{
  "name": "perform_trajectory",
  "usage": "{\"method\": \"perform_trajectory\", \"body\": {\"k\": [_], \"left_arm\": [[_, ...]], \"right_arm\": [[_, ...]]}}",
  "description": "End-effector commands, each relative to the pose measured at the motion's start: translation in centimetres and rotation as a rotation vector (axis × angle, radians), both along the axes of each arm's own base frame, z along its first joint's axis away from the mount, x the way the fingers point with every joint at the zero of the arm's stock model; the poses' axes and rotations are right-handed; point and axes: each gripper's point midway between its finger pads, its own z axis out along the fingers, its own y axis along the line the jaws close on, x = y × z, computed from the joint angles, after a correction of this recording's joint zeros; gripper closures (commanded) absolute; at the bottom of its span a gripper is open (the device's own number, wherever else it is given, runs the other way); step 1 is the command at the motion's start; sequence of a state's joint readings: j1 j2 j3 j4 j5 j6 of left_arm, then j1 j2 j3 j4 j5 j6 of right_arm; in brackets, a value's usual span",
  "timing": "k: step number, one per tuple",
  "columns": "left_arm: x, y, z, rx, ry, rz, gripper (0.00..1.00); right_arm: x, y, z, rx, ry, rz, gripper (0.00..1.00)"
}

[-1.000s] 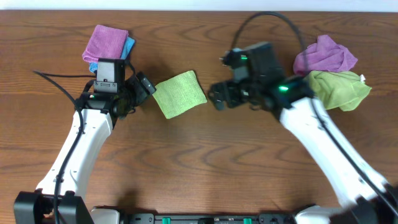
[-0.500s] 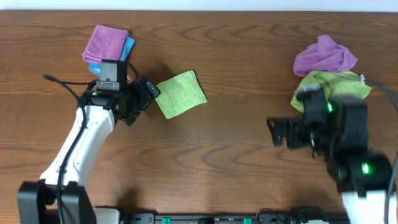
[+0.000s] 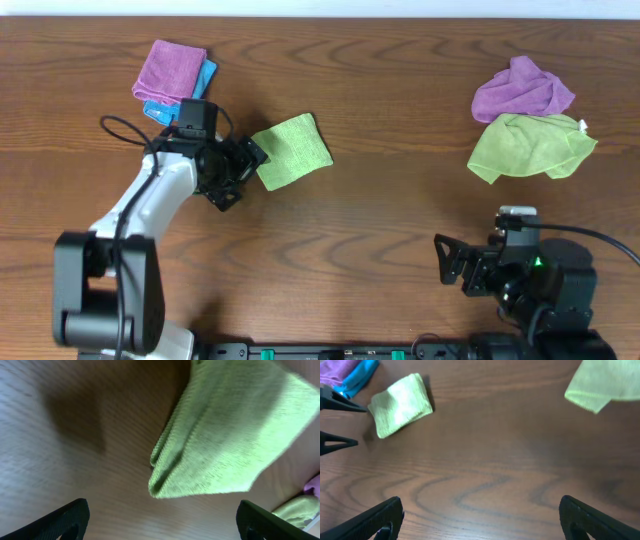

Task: Fold the cloth
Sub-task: 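Carry the folded green cloth with the left gripper to the top-left pile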

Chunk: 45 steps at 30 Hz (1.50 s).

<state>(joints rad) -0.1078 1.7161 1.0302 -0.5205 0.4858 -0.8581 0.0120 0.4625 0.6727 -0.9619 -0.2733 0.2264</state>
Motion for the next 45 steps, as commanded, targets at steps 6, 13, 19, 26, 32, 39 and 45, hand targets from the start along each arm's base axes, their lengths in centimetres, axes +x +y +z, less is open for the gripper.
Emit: {"method": "perform_trajectory", "body": {"k": [6,13,19,26,32,39,45], "left_arm": [[0.1,-2.5,-3.1,-0.089,0.093,-0.013,0.05],[1.3,-3.4,-4.7,-0.092,0.084,0.022,0.04],[3.1,-3.7,-6.2,-0.058,0.034,0.059,0.35],[4.2,-4.5,-8.6,-0.055,-0.001,0.047,0.94],[8.9,-4.8,-4.5,-0.112,-0.222,0.047,0.94],[17.6,2.1,7.6,0.001,-0.527,0.201,0.94],[21.2,8.3,14.2,0.144,-0.66,0.283,0.94]], "right_arm": [[-0.1,0.0,-0.7,0.035,0.024,-0.031,0.01],[-0.2,0.1,-0.7,0.039,0.025,-0.026,0.01],[-0.2,0.1,-0.7,0.04,0.026,-0.026,0.01],[-0.2,0.1,-0.7,0.04,0.026,-0.026,0.01],[-0.2,0.1,-0.7,0.04,0.026,-0.026,0.01],[-0.2,0.1,-0.7,0.04,0.026,-0.026,0.01],[-0.2,0.1,-0.7,0.04,0.026,-0.026,0.01]]}}
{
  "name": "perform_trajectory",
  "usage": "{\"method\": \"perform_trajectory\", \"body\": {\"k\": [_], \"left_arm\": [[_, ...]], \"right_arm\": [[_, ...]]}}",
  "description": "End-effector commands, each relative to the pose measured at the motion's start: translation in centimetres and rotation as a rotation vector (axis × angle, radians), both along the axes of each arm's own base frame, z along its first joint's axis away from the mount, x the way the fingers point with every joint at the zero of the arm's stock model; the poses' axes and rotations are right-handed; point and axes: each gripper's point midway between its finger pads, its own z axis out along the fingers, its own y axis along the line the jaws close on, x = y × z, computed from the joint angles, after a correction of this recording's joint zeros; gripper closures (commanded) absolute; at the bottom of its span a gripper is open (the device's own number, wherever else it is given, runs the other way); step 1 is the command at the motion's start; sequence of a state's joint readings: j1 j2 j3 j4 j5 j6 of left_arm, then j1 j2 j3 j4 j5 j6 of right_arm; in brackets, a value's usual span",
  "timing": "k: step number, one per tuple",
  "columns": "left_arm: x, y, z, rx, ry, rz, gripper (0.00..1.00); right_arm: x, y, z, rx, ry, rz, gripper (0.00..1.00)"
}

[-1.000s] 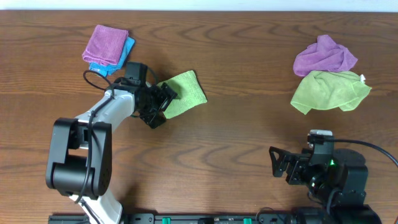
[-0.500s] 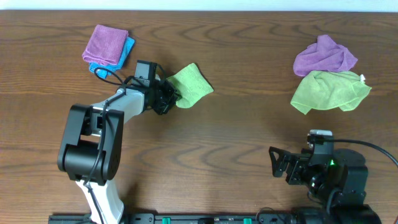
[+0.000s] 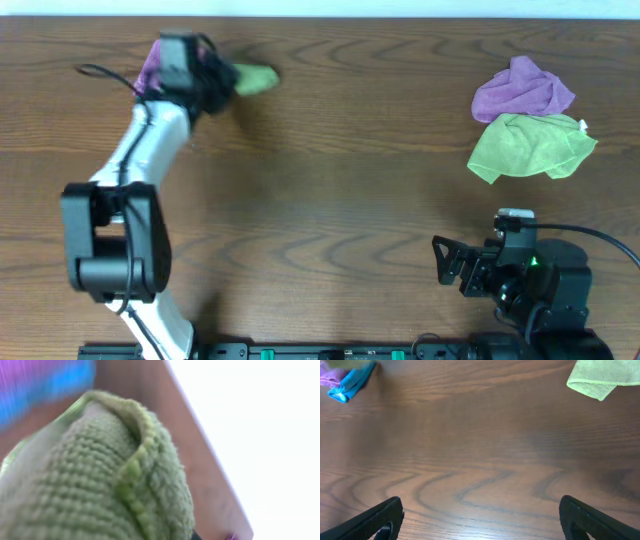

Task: Fold the cloth
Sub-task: 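Carry the folded green cloth with the left gripper to the top-left pile, then place the folded green cloth on the pink-and-blue stack and release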

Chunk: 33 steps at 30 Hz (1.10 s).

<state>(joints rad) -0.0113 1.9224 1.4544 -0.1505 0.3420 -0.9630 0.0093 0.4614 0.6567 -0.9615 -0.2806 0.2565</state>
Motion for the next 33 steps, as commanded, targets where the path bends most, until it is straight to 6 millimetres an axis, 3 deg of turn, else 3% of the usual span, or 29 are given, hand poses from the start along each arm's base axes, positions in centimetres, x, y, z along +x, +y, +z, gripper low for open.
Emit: {"method": "perform_trajectory", "body": {"k": [1,4,7,13,19,26,33], "left_arm": [[1.7,3.9,4.6,0.119,-0.114,0.081,0.94],[2.7,6.3,6.2,0.133,-0.157,0.136,0.94],[3.6,8.2,6.5,0.14,-0.185,0.173,0.94],[5.6,10.5,5.2,0.166,-0.19,0.192,0.94],[7.2,10.9,2.6,0.181,-0.155,0.179,0.94],[4.9,12.2,-2.0,0.235,0.034,0.23,0.94],[2.4,12.7,-4.4,0.275,0.174,0.238,0.94]], "right_arm": [[-0.1,0.0,-0.1,0.014,0.003,-0.009,0.01],[-0.1,0.0,-0.1,0.014,0.003,-0.009,0.01],[-0.1,0.0,-0.1,0.014,0.003,-0.009,0.01],[-0.1,0.0,-0.1,0.014,0.003,-0.009,0.01],[-0.1,0.0,-0.1,0.014,0.003,-0.009,0.01],[-0.1,0.0,-0.1,0.014,0.003,-0.009,0.01],[-0.1,0.0,-0.1,0.014,0.003,-0.009,0.01]]}}
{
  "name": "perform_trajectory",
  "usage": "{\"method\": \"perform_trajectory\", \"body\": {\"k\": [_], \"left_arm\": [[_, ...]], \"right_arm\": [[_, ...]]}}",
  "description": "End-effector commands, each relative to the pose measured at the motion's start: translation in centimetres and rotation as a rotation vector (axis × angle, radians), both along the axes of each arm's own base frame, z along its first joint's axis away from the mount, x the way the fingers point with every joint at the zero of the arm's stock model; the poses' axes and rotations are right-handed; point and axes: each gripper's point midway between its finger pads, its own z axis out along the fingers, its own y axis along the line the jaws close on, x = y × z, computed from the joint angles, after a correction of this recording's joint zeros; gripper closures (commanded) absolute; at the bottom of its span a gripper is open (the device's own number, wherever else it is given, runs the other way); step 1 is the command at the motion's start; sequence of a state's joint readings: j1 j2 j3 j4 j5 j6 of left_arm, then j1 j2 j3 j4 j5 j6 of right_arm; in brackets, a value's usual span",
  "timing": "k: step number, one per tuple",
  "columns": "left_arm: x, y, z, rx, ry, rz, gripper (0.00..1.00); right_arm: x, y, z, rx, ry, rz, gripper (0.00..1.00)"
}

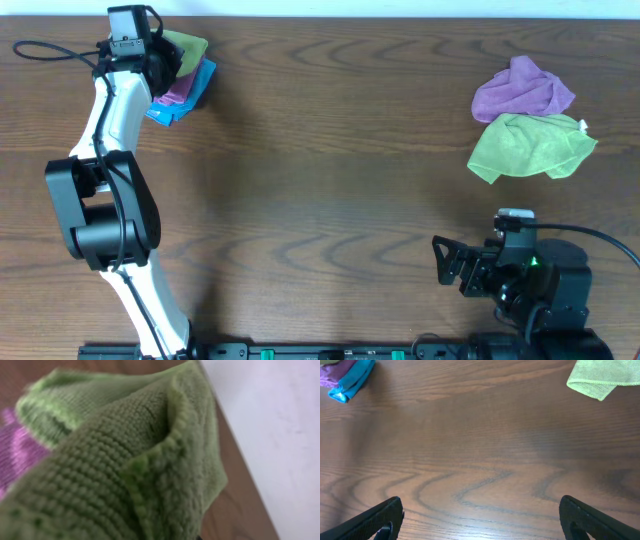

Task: Fold the cloth
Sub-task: 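Place the folded green cloth on the pink-and-blue stack and release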

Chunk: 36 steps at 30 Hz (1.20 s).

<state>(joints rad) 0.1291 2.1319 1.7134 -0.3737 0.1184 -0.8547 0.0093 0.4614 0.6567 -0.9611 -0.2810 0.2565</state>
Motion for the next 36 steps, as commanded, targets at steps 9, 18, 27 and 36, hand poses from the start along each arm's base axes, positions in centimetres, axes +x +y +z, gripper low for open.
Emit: {"method": "perform_trajectory", "body": {"k": [9,18,27,36], "left_arm": [[-2.3,1.0,-1.4,0.037,0.126,0.018,0.78],[-3.8,2.2,-1.2,0.046,0.173,0.017,0.33],[-5.2,4.8,3.8,0.075,0.107,0.033,0.04],[-8.2,2.0,9.7,0.12,0.052,-0.227,0.05]], "right_arm": [[-0.1,0.0,-0.1,0.013,0.003,-0.009,0.01],[-0.1,0.0,-0.1,0.013,0.003,-0.009,0.01],[-0.1,0.0,-0.1,0.013,0.003,-0.009,0.01],[-0.1,0.0,-0.1,0.013,0.003,-0.009,0.01]]}}
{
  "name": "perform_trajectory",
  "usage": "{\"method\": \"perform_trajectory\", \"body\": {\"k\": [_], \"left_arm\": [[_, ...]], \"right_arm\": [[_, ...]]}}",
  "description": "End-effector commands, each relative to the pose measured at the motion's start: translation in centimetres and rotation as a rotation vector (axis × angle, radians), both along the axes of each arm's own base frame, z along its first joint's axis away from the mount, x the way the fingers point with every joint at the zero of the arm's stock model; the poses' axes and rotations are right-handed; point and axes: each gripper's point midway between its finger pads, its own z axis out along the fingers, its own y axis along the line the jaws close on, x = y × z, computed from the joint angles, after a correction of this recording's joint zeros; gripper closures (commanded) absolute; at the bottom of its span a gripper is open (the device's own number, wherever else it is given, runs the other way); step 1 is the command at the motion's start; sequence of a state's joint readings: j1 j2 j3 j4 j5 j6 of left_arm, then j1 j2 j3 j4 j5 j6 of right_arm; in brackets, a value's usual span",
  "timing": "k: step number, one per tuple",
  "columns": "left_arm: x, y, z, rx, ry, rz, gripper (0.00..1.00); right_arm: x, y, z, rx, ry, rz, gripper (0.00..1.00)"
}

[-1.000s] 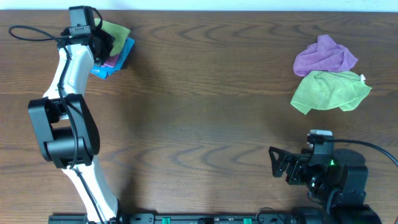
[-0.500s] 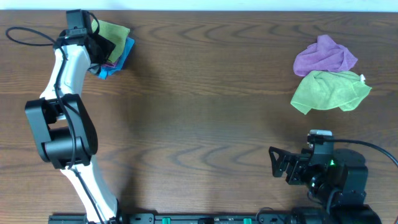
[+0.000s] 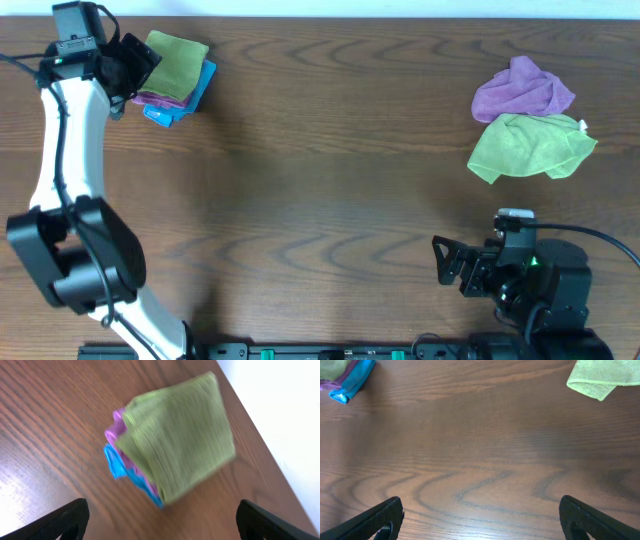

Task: Fold the cloth
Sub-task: 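Place the folded green cloth on the pink-and-blue stack and release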

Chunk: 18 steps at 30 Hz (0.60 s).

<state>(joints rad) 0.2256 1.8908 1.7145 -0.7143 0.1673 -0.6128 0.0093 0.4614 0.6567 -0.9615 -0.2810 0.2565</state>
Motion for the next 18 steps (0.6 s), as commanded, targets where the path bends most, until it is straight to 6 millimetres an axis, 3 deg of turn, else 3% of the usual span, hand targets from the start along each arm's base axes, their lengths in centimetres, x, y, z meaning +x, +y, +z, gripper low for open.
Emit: {"method": "perform_trajectory", "body": {"k": [1,9,18], "left_arm": [[-0.8,-1.1,2.7,0.019,-0.034,-0.105,0.05],[-4.8,-1.6,6.5,0.123,-0.027,-0.216,0.05],[-12.9,-2.7,8.6,0.169,0.113,-0.296,0.05]], "right_arm": [[-0.1,0.0,-0.1,0.013,0.003,-0.009,0.01],[-0.1,0.0,-0.1,0.014,0.003,-0.009,0.01],[-0.1,0.0,-0.1,0.013,0.003,-0.009,0.01]]}}
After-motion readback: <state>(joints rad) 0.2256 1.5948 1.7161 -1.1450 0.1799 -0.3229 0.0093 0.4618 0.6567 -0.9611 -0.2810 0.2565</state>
